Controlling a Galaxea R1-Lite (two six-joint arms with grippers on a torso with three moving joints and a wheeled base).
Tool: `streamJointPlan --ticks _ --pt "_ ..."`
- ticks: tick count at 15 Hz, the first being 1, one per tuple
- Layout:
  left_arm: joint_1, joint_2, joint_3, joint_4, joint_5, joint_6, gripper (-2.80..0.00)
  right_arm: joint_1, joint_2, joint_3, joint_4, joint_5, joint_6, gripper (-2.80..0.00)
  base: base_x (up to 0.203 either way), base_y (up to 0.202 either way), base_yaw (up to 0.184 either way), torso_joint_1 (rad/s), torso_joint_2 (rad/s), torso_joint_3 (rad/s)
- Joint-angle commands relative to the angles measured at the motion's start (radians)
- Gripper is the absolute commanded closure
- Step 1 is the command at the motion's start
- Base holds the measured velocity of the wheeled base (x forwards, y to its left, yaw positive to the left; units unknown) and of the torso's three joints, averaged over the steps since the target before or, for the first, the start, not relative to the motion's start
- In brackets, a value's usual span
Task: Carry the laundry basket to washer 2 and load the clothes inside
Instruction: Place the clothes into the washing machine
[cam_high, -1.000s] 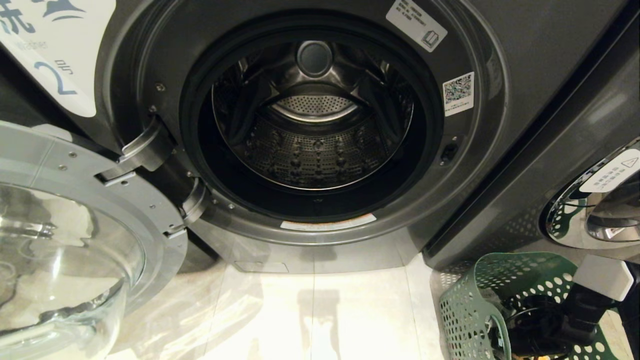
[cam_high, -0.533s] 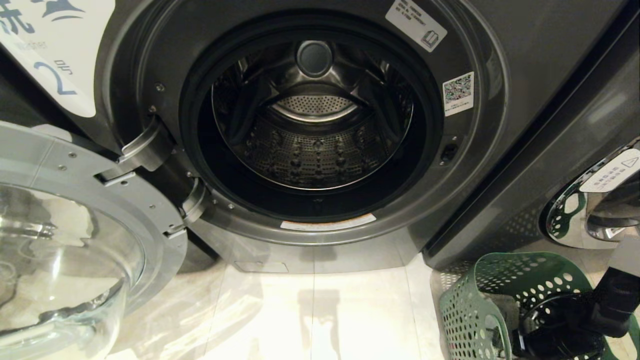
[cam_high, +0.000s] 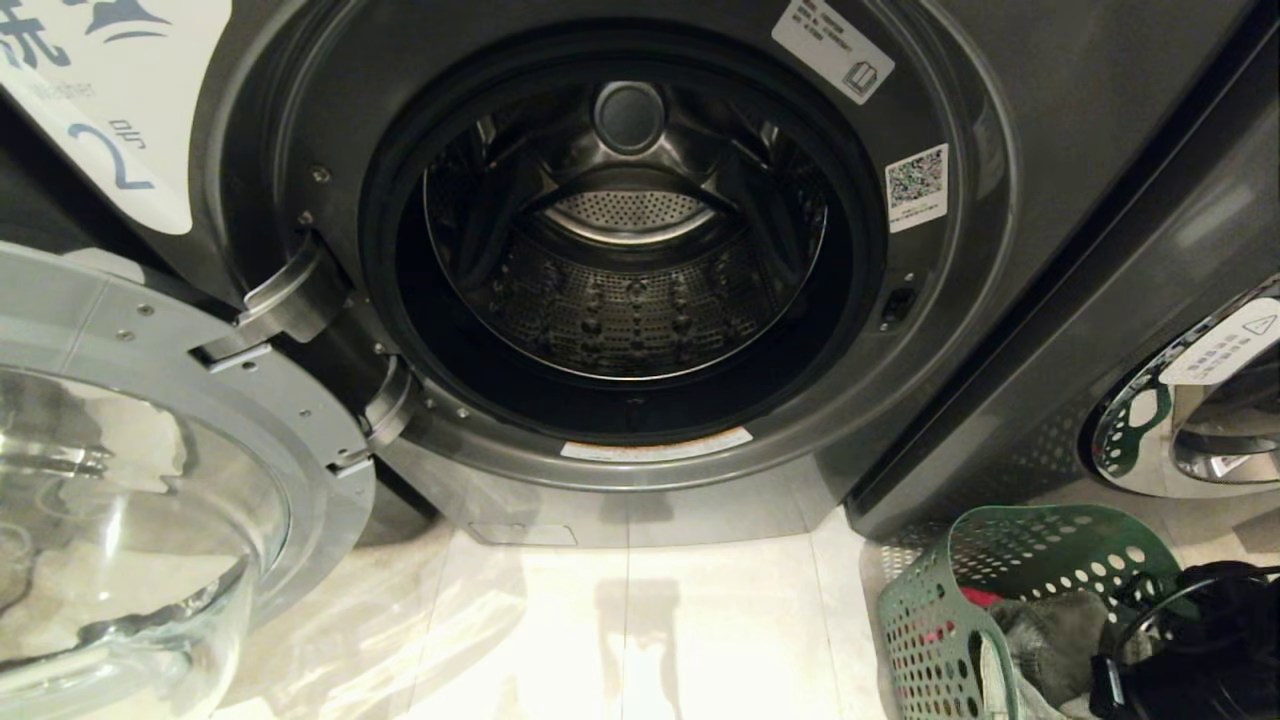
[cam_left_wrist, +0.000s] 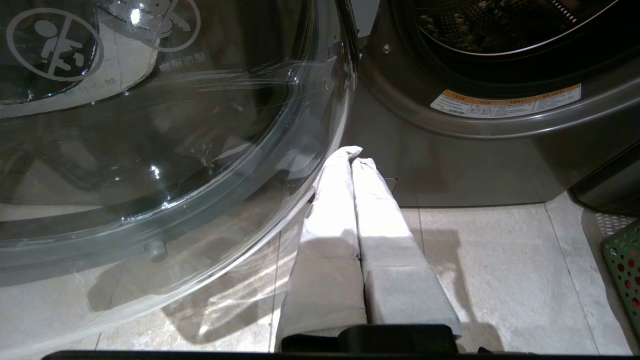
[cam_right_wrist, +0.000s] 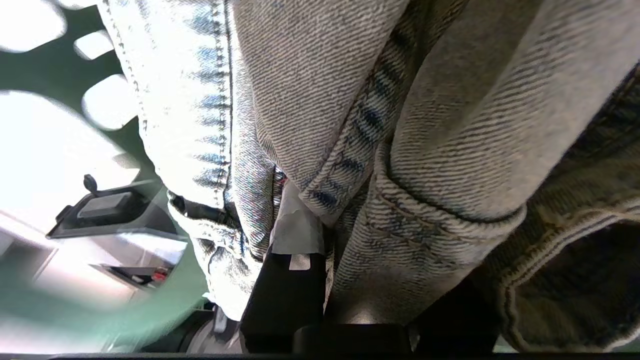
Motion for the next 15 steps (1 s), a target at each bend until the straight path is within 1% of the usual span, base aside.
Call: streamJointPlan --ticks 1,3,6,8,10,11,12,13,15 --pt "0.0 0.002 0.04 -0.001 0.0 -0.001 0.0 -0.017 -0.238 0.069 0.01 -0.013 -0.002 0.0 0.0 0.0 0.0 0.0 0.0 0.0" --pt "0.0 0.002 0.04 -0.001 0.0 -0.001 0.0 -0.03 -0.389 0.086 0.075 -0.034 -0.006 0.0 0.0 0.0 0.0 0.0 0.0 0.0" --pt "0.0 0.002 0.04 -0.001 0.0 0.001 0.0 -0.04 -0.661 0.109 0.238 -0.047 -0.019 0.0 0.0 0.0 0.0 0.0 0.0 0.0" --pt "0.0 0.002 0.04 -0.001 0.0 0.0 0.0 -0.042 -0.848 0.14 0.321 -0.059 -0.031 0.0 0.0 0.0 0.0 0.0 0.0 0.0" --pt "0.0 0.002 0.04 -0.001 -0.001 -0.001 0.0 -0.041 -1.019 0.186 0.372 -0.078 -0.059 0.0 0.0 0.0 0.0 0.0 0.0 0.0" --pt "0.0 0.002 0.04 -0.001 0.0 0.001 0.0 -0.034 -1.094 0.211 0.387 -0.084 -0.088 0.0 0.0 0.0 0.0 0.0 0.0 0.0" --pt "0.0 0.002 0.04 -0.001 0.0 -0.001 0.0 -0.012 -1.158 0.228 0.396 -0.087 -0.116 0.0 0.0 0.0 0.0 0.0 0.0 0.0" --pt "0.0 0.002 0.04 -0.001 0.0 -0.001 0.0 0.049 -1.203 0.234 0.402 -0.089 -0.133 0.0 0.0 0.0 0.0 0.0 0.0 0.0" --pt "0.0 0.002 0.04 -0.001 0.0 -0.001 0.0 0.235 -1.258 0.226 0.408 -0.092 -0.151 0.0 0.0 0.0 0.0 0.0 0.0 0.0"
